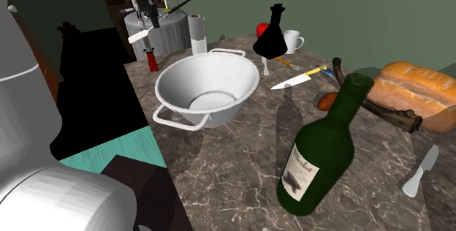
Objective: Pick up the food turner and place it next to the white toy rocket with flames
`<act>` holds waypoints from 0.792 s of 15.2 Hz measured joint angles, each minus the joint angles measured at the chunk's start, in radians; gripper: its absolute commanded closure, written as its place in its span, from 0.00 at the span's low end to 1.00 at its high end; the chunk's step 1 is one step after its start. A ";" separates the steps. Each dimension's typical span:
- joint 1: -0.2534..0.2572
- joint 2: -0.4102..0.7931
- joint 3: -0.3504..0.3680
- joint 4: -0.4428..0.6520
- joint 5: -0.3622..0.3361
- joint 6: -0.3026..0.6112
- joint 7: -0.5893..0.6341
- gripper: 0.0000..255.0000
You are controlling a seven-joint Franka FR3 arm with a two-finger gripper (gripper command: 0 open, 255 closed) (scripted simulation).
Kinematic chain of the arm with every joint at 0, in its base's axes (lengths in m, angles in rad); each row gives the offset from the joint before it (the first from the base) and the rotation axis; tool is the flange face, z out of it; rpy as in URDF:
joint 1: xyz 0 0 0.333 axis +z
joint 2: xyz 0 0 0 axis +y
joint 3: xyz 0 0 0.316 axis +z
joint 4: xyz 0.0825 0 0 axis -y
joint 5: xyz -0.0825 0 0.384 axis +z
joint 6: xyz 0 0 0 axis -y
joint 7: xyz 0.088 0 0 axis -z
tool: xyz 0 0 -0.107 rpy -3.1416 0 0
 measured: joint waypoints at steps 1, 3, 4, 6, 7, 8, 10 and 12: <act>0.000 0.004 -0.001 0.020 -0.001 -0.016 -0.003 1.00; 0.002 0.007 0.000 0.052 -0.001 -0.045 -0.003 1.00; 0.005 0.013 0.001 0.073 -0.003 -0.061 -0.002 1.00; 0.006 0.014 0.002 0.103 -0.003 -0.089 -0.004 1.00; 0.007 0.019 0.001 0.120 -0.005 -0.102 -0.006 1.00; 0.009 0.023 0.001 0.139 -0.006 -0.117 -0.007 1.00; 0.015 0.032 0.003 0.181 -0.009 -0.150 -0.004 1.00; 0.016 0.040 0.003 0.220 -0.011 -0.181 -0.008 1.00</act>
